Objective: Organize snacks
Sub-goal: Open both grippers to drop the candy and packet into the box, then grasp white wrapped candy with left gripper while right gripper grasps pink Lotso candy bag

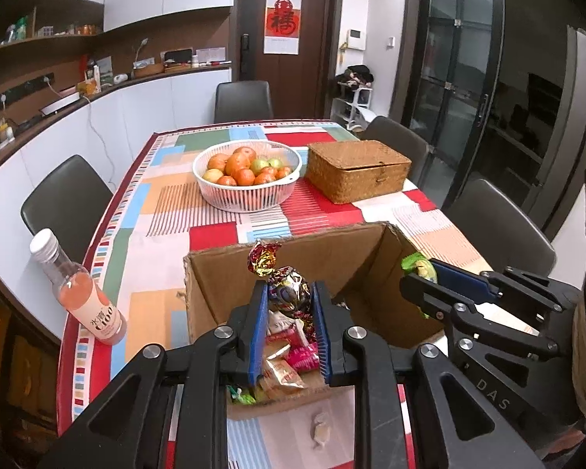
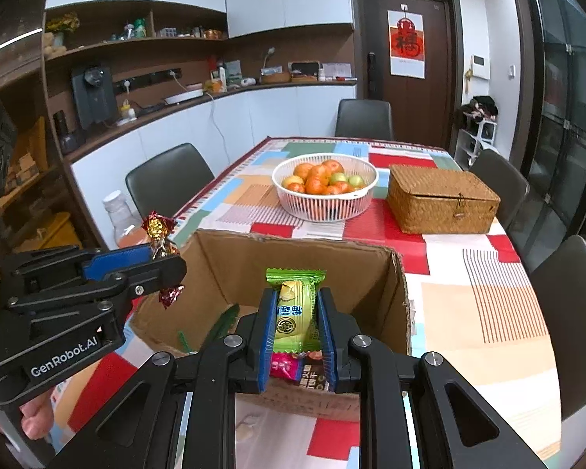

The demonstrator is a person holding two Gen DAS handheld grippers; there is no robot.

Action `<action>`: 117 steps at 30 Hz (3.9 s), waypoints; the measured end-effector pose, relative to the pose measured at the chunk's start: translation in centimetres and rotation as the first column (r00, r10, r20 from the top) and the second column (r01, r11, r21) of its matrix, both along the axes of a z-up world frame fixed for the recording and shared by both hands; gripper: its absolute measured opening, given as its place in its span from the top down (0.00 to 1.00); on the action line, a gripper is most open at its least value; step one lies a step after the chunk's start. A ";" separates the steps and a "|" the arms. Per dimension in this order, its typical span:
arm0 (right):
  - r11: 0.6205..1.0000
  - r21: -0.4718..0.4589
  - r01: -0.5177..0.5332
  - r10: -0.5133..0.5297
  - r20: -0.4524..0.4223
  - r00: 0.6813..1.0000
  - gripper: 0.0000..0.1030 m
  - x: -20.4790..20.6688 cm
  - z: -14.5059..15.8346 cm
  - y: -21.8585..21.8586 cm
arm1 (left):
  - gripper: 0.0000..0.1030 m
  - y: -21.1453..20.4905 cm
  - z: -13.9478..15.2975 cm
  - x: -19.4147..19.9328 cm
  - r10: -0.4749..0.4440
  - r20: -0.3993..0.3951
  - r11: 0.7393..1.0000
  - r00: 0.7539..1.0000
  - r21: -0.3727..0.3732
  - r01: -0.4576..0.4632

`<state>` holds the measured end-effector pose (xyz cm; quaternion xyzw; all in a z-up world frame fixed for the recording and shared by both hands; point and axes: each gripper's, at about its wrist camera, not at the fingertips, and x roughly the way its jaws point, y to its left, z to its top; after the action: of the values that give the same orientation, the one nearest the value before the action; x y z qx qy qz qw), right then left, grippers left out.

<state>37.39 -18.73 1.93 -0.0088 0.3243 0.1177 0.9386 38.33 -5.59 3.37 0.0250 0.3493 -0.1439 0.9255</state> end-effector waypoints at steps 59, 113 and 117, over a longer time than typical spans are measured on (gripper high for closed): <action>0.999 -0.026 0.035 -0.042 -0.324 0.945 0.61 -7.7 -15.6 -1.7 | 0.70 -2.5 -18.7 -5.2 -0.122 -0.305 0.983 0.945 0.096 0.158; 0.792 -0.238 -0.562 0.411 -0.472 0.779 0.48 -14.7 -16.8 7.1 | 0.82 3.0 -17.5 -18.9 -0.012 -0.369 1.000 0.929 0.016 0.019; 0.813 -0.205 -0.545 0.402 -0.480 0.780 0.48 -13.9 -17.2 6.8 | 0.82 3.1 -17.8 -18.6 -0.008 -0.375 1.000 0.927 0.015 0.015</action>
<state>23.44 -11.91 -15.30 -0.2246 0.5179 0.2958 0.7706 19.74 -2.50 -14.43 0.0073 0.5210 -0.1483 0.8406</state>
